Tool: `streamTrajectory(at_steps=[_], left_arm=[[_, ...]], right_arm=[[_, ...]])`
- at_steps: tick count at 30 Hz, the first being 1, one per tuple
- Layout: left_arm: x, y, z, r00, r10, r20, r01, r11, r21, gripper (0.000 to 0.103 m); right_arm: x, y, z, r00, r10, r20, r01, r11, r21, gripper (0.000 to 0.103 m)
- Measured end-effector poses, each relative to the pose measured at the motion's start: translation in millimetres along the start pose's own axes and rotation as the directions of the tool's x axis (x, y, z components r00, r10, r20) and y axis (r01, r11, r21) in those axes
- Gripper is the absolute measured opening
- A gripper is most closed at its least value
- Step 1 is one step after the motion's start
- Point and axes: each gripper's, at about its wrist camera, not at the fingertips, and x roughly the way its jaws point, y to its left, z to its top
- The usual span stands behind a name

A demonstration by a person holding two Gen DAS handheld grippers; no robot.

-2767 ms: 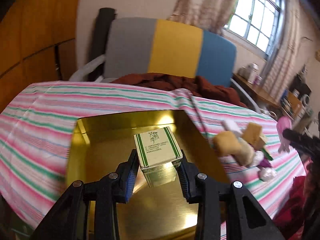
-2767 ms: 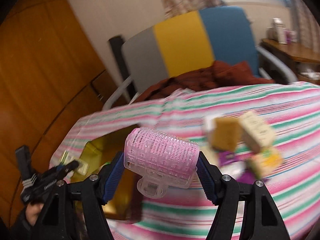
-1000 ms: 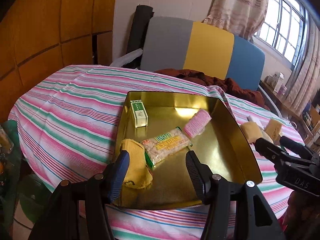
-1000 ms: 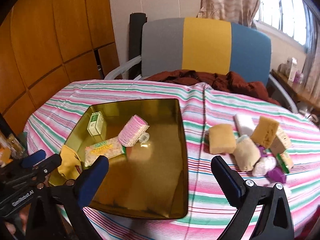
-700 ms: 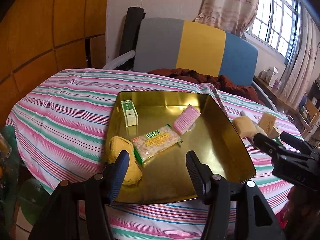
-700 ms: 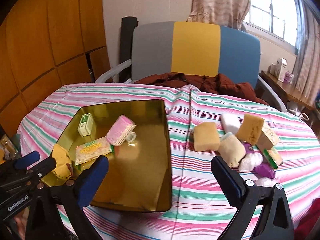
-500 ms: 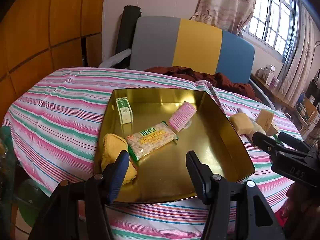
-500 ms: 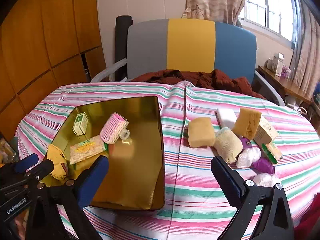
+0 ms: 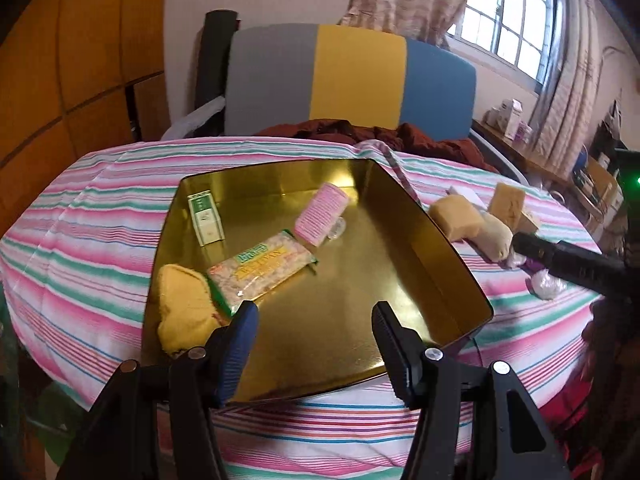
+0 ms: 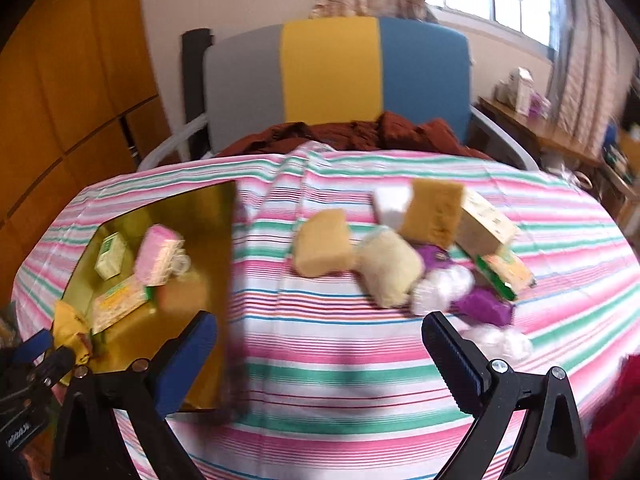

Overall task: Organize objects
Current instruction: 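Move both tools back toward the remaining items on the cloth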

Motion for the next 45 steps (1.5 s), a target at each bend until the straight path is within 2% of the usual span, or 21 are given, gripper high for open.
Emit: streamTrajectory(at_steps=[7,12,15,17,20,22,26,31,34,39,45], left_arm=[[6,-21,10,0.999,-0.042,-0.007,0.043,0.997,0.070,0.060],[7,-45,27,0.995,-0.095,0.004,0.094,0.989,0.113,0.060],[8,-61,38,0.991,-0.134,0.013,0.131,0.981,0.145,0.067],[11,-74,48,0.987,-0.157,0.011,0.154,0.975,0.158,0.067],[22,-92,62,0.981,-0.191,-0.010,0.190,0.968,0.164,0.068],[32,-104,70,0.978,-0.208,-0.026,0.210,0.964,0.161,0.068],[55,-129,85,0.968,-0.240,-0.070,0.248,0.955,0.160,0.068],[92,-156,100,0.954,-0.267,-0.139,0.287,0.946,0.153,0.068],[115,-166,110,0.943,-0.282,-0.179,0.305,0.945,0.118,0.068],[149,-176,121,0.936,-0.271,-0.224,0.293,0.953,0.073,0.068],[183,-181,127,0.940,-0.217,-0.262,0.236,0.971,0.044,0.069]], right_arm=[[-3,-58,25,0.999,-0.053,-0.009,0.053,0.995,0.086,0.103],[-8,-103,53,0.993,-0.112,0.038,0.106,0.985,0.134,0.103],[-6,-132,63,0.986,-0.138,0.091,0.121,0.978,0.169,0.103],[1,-158,61,0.983,-0.149,0.109,0.120,0.966,0.231,0.103],[17,-189,55,0.989,-0.139,0.054,0.110,0.923,0.370,0.103],[20,-201,55,0.995,-0.087,0.055,0.055,0.900,0.433,0.103],[22,-216,51,0.998,-0.039,0.044,0.012,0.867,0.499,0.103],[30,-234,44,0.998,0.057,0.038,-0.069,0.796,0.602,0.103],[34,-241,39,0.996,0.074,0.042,-0.084,0.763,0.642,0.103],[36,-245,36,0.995,0.090,0.044,-0.096,0.737,0.669,0.103],[37,-247,36,0.994,0.097,0.042,-0.100,0.737,0.669,0.103]])
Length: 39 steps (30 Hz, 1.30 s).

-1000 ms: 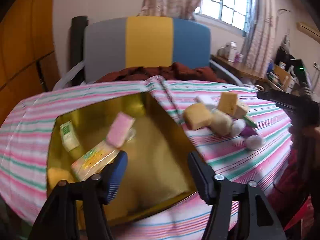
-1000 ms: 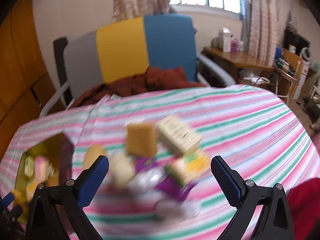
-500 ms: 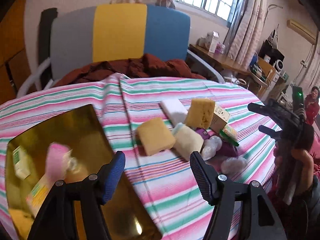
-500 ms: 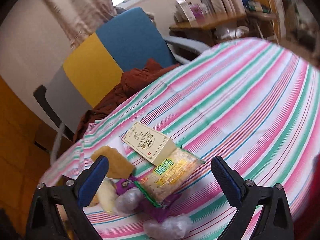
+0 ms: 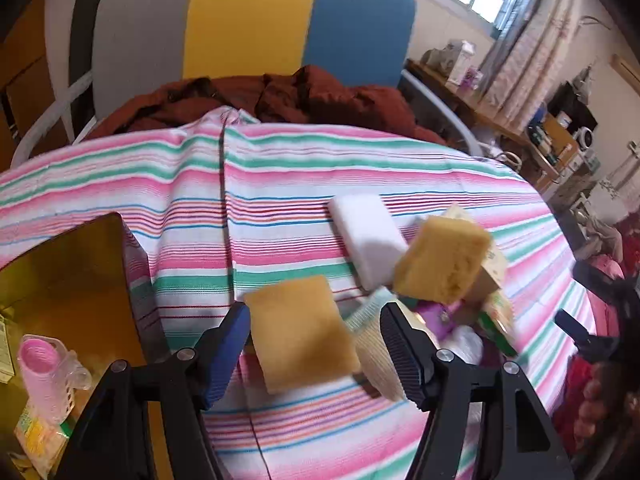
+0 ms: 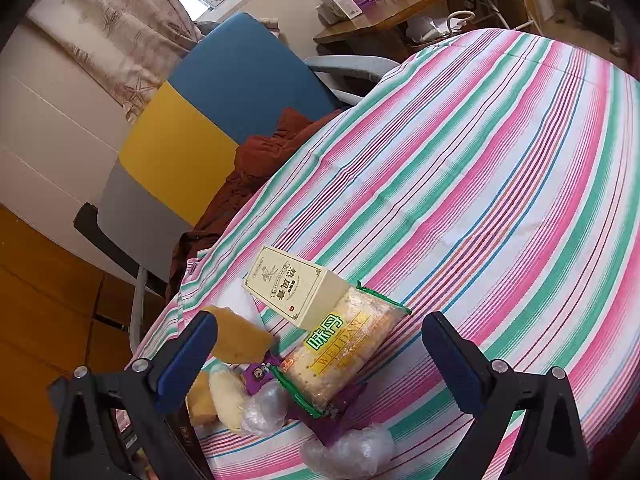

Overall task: Organize objects
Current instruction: 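Move both tools back toward the remaining items on the cloth, then grasp the yellow sponge with the left tool while the right tool grasps a long snack bag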

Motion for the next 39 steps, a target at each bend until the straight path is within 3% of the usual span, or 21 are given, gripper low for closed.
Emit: streamTrajectory(at_steps=[6,8,10,13,21,25,29,32,34,37,39], left_arm=[[22,5,3,0.999,0.023,-0.041,-0.025,0.999,-0.036,0.068],[26,4,3,0.999,-0.003,-0.054,0.000,0.999,-0.042,0.067],[26,1,1,0.999,0.007,-0.044,-0.008,1.000,-0.027,0.056],[24,-1,-2,1.000,-0.003,-0.021,0.003,1.000,0.008,0.051],[-39,-13,-33,0.988,-0.077,0.133,0.060,0.990,0.126,0.051],[-66,-14,-58,0.980,-0.125,0.153,0.102,0.984,0.148,0.051],[-86,-11,-78,0.975,-0.163,0.149,0.141,0.979,0.148,0.051],[-98,-7,-91,0.974,-0.169,0.149,0.147,0.978,0.145,0.051],[-108,-1,-98,0.972,-0.173,0.157,0.152,0.979,0.136,0.051],[-118,13,-103,0.971,-0.169,0.168,0.153,0.983,0.105,0.051],[-124,21,-106,0.970,-0.163,0.179,0.151,0.985,0.081,0.051]], right_arm=[[4,2,-1,1.000,-0.009,-0.018,0.009,1.000,-0.013,0.103],[6,-1,0,0.999,-0.023,-0.024,0.023,1.000,-0.007,0.103],[10,-6,1,0.999,-0.034,-0.040,0.034,0.999,0.007,0.103],[17,-13,0,0.996,-0.057,-0.071,0.059,0.998,0.030,0.103],[42,-8,-10,0.980,-0.095,-0.172,0.094,0.995,-0.016,0.103],[58,-1,-13,0.972,-0.075,-0.222,0.073,0.997,-0.017,0.103],[77,6,-14,0.966,-0.105,-0.237,0.097,0.994,-0.044,0.100],[87,10,-19,0.958,-0.177,-0.225,0.158,0.982,-0.099,0.078],[84,9,-18,0.961,-0.177,-0.212,0.158,0.982,-0.105,0.044],[76,0,-18,0.959,-0.194,-0.207,0.182,0.980,-0.075,0.026],[71,-6,-18,0.958,-0.199,-0.206,0.191,0.980,-0.058,0.021]])
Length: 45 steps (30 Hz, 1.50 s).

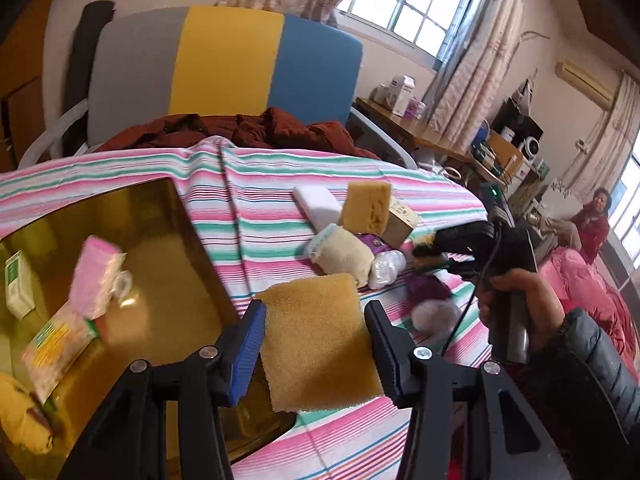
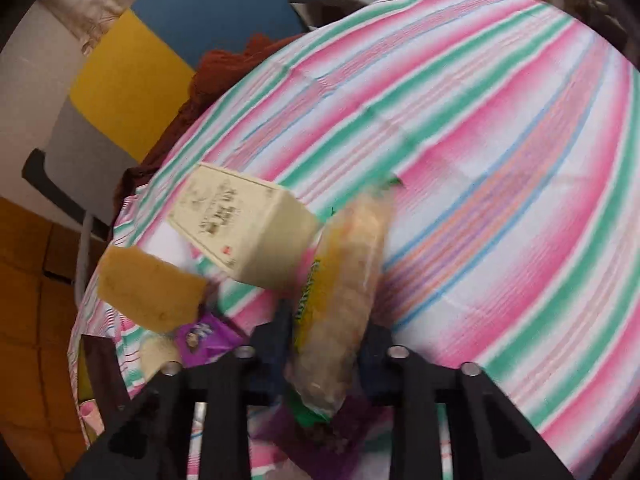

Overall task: Organize objects
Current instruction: 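Grasp the yellow sponge with the left tool while the right tool grasps a long snack bag, then place the sponge and snack bag into the gold tray and release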

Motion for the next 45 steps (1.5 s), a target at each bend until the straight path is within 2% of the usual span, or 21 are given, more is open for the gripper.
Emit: streamTrajectory(at_steps=[7,15,20,24,29,32,37,38,40,42,45], left_arm=[[-19,21,-8,1.000,0.018,0.019,-0.017,0.998,-0.058,0.052],[-39,37,-10,0.997,0.042,0.068,-0.035,0.995,-0.095,0.052],[-51,58,-15,0.994,0.080,0.080,-0.068,0.988,-0.140,0.052],[-63,81,-20,0.988,0.121,0.093,-0.101,0.976,-0.190,0.052],[-81,111,-29,0.975,0.196,0.108,-0.166,0.957,-0.239,0.052],[-87,129,-29,0.965,0.239,0.113,-0.203,0.944,-0.260,0.052],[-98,153,-24,0.943,0.306,0.131,-0.257,0.919,-0.300,0.061],[-100,156,-23,0.942,0.311,0.131,-0.261,0.917,-0.303,0.062],[-102,163,-24,0.943,0.309,0.124,-0.259,0.914,-0.312,0.071],[-101,167,-26,0.944,0.306,0.120,-0.256,0.913,-0.318,0.076],[-100,172,-31,0.939,0.326,0.107,-0.272,0.898,-0.346,0.077]], right_arm=[[-20,-2,-8,0.999,0.017,0.048,-0.017,1.000,-0.011,0.020],[-75,21,-29,0.981,0.121,0.152,-0.101,0.986,-0.135,0.020],[-102,46,-51,0.966,0.215,0.146,-0.175,0.953,-0.247,0.020],[-115,82,-74,0.946,0.309,0.100,-0.257,0.901,-0.350,0.020],[-103,144,-109,0.922,0.388,-0.017,-0.354,0.822,-0.446,0.020],[-85,182,-130,0.912,0.400,-0.093,-0.392,0.781,-0.487,0.020],[-56,228,-166,0.902,0.381,-0.204,-0.429,0.729,-0.533,0.024],[-52,233,-173,0.899,0.378,-0.222,-0.437,0.725,-0.533,0.028],[-47,234,-184,0.900,0.366,-0.239,-0.436,0.720,-0.540,0.049],[-43,234,-192,0.900,0.354,-0.252,-0.435,0.718,-0.544,0.051],[-42,231,-199,0.908,0.329,-0.258,-0.418,0.715,-0.560,0.053]])
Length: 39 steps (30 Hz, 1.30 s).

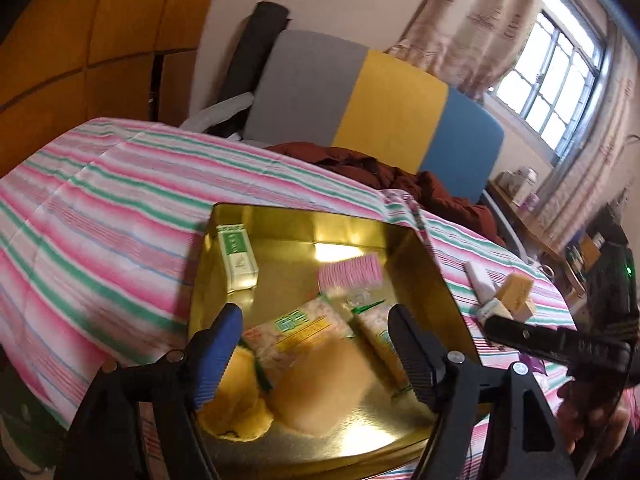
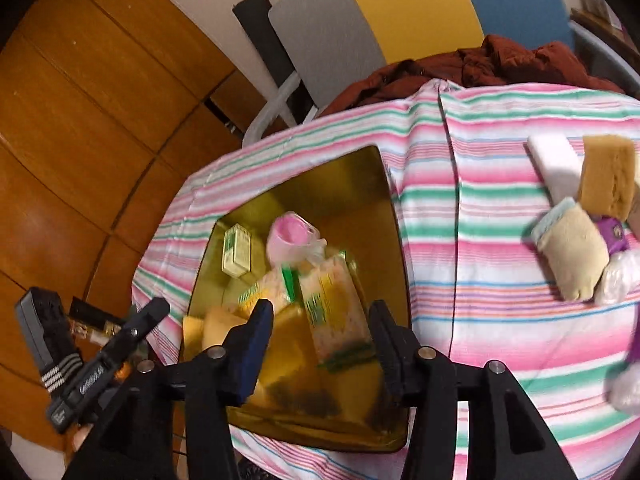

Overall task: Organize objects
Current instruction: 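Place the sponge and snack bag into the gold tray and release, then move both tools back toward the remaining items on the cloth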

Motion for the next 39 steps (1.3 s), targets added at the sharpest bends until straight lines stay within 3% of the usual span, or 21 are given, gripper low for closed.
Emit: streamTrajectory(at_steps=[7,16,25,39], left_arm=[[-7,-7,-12,0.999,0.032,0.007,-0.032,0.999,0.027,0.077],[-15,-19,-27,0.991,0.132,0.014,-0.132,0.989,0.058,0.077],[-23,-35,-37,0.985,0.169,0.043,-0.173,0.975,0.138,0.077],[-22,-63,-42,0.989,0.146,0.033,-0.150,0.963,0.224,0.077]], right_arm=[[-5,13,-11,0.998,-0.061,0.010,0.061,0.995,-0.075,0.069],[-9,35,-25,0.988,-0.141,0.065,0.151,0.967,-0.207,0.083],[-19,36,-32,0.970,-0.202,0.136,0.231,0.941,-0.248,0.090],[-38,14,-31,0.942,-0.270,0.198,0.312,0.923,-0.226,0.097]])
